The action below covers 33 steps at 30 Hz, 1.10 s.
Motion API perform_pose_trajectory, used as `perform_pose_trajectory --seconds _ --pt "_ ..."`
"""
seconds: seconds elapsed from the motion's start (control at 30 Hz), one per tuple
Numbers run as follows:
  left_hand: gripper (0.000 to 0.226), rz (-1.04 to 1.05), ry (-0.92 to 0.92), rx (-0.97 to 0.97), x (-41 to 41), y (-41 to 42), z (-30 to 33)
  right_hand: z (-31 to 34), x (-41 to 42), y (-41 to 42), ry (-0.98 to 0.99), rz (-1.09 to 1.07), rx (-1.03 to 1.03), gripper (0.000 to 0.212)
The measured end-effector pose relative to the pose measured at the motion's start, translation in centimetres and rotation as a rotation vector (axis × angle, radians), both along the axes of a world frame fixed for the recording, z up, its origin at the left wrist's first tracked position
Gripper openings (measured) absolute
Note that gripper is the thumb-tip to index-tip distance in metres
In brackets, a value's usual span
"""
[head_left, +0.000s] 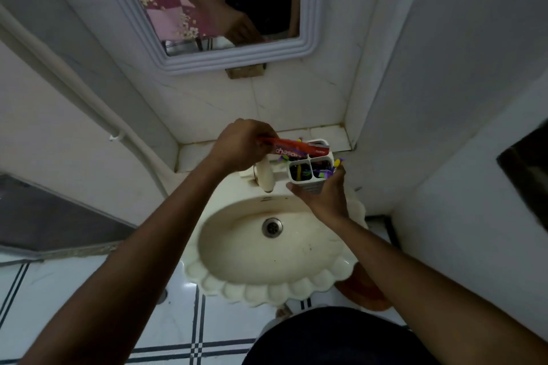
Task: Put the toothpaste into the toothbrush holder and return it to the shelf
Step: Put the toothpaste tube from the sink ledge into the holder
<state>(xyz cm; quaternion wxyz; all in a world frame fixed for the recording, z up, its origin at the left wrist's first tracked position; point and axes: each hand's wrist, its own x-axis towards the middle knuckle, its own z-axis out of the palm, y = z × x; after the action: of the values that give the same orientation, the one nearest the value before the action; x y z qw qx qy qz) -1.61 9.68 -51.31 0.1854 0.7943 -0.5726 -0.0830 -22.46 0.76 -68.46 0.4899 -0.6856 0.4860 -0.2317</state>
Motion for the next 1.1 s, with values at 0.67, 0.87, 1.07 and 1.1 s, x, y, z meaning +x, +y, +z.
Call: perform_pose_trajectory --seconds 0.67,0.87,1.07,1.1 --pt "0.021 -0.095 -0.329 0.28 -5.9 -4.6 -3.0 -0.7 0.0 -0.6 0.035 0.007 0.006 0.143" --pt "0.021 -0.14 -0.357 0.322 -5.1 -5.8 -3.6 -0.3 0.0 -0.5 0.035 0.008 0.019 0.135" --pt "0.024 0.04 0.105 0.028 -2.6 -3.7 -4.4 0.6 0.2 -0.2 0.013 -0.03 0.033 0.149" --pt "0.028 0.088 0.153 -0.05 -2.5 -3.0 -4.6 0.7 0.4 -0.1 0.0 -0.048 0.033 0.151"
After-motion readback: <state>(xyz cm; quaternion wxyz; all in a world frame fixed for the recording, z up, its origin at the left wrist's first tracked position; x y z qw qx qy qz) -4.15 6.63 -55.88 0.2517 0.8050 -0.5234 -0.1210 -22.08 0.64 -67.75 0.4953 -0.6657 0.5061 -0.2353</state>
